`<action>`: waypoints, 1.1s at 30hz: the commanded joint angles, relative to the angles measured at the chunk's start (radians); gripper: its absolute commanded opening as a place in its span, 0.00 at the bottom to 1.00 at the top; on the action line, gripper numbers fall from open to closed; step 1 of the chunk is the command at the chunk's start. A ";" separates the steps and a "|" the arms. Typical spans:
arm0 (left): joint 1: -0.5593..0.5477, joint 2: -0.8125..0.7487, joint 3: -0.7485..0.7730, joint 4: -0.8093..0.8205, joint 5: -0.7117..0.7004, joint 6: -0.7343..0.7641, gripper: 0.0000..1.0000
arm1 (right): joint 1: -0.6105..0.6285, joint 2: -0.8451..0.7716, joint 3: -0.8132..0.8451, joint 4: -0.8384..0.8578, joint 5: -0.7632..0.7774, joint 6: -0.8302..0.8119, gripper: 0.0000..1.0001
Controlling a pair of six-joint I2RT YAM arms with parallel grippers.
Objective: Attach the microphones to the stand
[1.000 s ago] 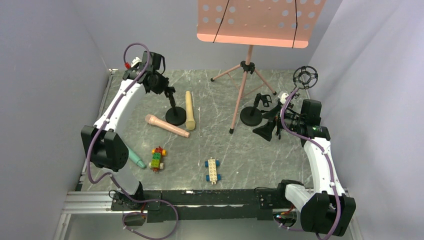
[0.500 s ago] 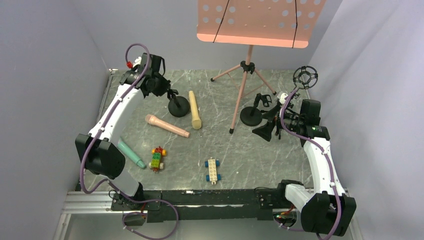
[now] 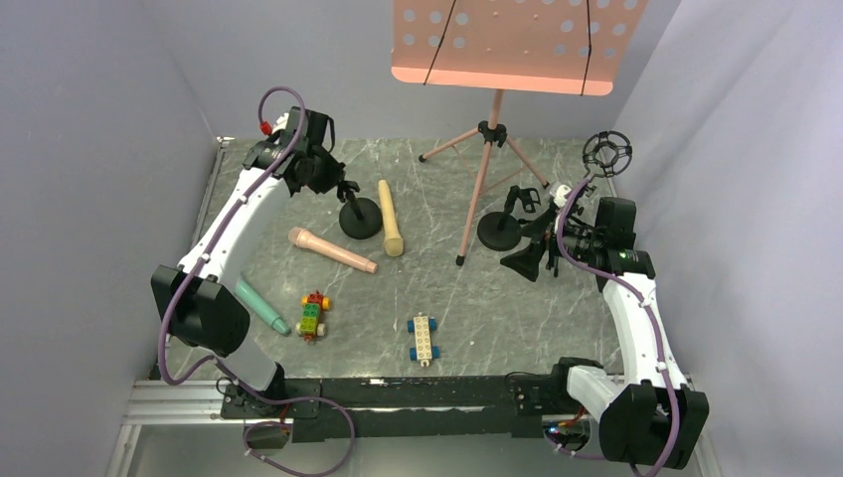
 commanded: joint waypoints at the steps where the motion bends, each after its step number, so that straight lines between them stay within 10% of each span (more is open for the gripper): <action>1: -0.013 -0.058 0.052 0.067 0.012 0.024 0.05 | 0.006 -0.002 0.001 0.029 -0.019 -0.018 1.00; 33: -0.089 -0.177 -0.008 0.060 -0.001 0.059 0.04 | 0.012 -0.005 0.000 0.028 -0.022 -0.020 1.00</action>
